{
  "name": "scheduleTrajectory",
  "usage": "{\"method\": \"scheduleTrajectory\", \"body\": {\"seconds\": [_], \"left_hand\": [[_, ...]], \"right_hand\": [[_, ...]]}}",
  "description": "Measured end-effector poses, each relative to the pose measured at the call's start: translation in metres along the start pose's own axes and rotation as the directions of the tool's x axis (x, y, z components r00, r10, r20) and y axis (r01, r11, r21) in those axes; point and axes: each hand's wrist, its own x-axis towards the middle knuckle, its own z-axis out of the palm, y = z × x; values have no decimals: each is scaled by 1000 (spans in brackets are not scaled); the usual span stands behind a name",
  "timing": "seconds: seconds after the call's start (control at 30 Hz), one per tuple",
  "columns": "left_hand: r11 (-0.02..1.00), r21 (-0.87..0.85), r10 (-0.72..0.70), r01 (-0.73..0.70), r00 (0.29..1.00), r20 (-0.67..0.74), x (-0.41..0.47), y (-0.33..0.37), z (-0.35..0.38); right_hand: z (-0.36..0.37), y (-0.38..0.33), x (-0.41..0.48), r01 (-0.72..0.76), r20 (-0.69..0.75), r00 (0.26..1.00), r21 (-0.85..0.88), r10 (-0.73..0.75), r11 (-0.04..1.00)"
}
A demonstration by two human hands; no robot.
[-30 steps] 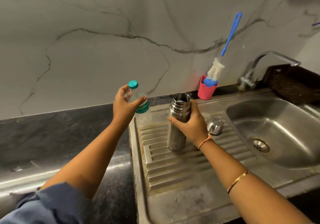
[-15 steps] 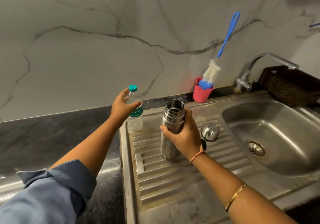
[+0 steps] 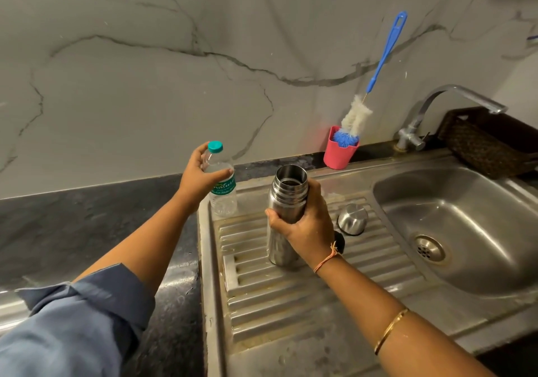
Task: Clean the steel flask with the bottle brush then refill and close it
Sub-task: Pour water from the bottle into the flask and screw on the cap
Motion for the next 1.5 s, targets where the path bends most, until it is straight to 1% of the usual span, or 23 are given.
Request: {"method": "scheduleTrajectory", "body": {"seconds": [0.17,0.37,0.43,0.47,0.53,0.57,0.6,0.63,0.67,0.73,0.77,0.87,0.93,1.0,1.1,1.23,1.33,1.4,1.43,1.5], "left_hand": [[1000,22,-23,23,1000,10,-1,0,-4],[997,65,-32,36,997,-69,-13,7,-11],[997,78,-8,21,985,-170,-24,12,-10],[996,84,19,3,965,-262,-33,17,-8],[996,66,86,-62,877,-473,-57,25,1],[993,36,111,-109,830,-547,-72,30,9],[987,2,129,-158,804,-580,-89,33,20],[979,-21,153,-202,805,-573,-107,36,33],[972,-26,183,-232,827,-531,-124,36,47],[971,19,228,-240,890,-395,-150,31,72],[973,61,231,-223,919,-319,-157,25,80],[977,182,138,-110,980,-145,-164,16,94],[969,246,43,-19,995,-93,-162,16,98],[956,289,-27,46,997,-72,-160,20,105],[944,316,-74,92,995,-70,-156,31,117],[962,264,-27,71,986,-164,-149,44,131],[975,218,-1,49,977,-214,-140,50,135],[983,181,2,38,976,-217,-135,52,137],[985,166,-7,43,977,-212,-133,53,137],[987,152,-20,51,980,-198,-132,54,133]], "right_hand": [[0,0,-1,-10,-12,1000,-7,10,1000],[-1,0,-1,-41,22,999,20,41,999],[0,0,-2,-53,31,998,40,52,998],[0,-1,-2,-61,37,998,56,59,997],[-1,-1,-2,-83,59,995,89,78,993],[-1,-1,-1,-88,77,994,102,80,991],[-2,0,-1,-89,99,992,111,78,990],[-5,0,-2,-93,126,989,120,78,988],[-8,1,-4,-103,158,984,126,82,987],[-20,8,-15,-121,216,971,83,100,989],[-27,12,-21,-119,221,969,41,107,992],[-51,37,-43,-116,180,976,-30,119,993],[-65,60,-52,-109,112,985,-154,127,982],[-77,85,-57,-120,91,985,-267,149,956],[-86,103,-51,-143,235,943,-352,236,925],[-84,100,-28,-78,446,862,-358,243,930],[-78,100,-15,-34,596,742,-426,308,904],[-75,100,-9,55,658,682,-481,319,875],[-73,100,-7,90,671,669,-501,321,861],[-74,96,2,95,666,679,-498,310,862]]}}
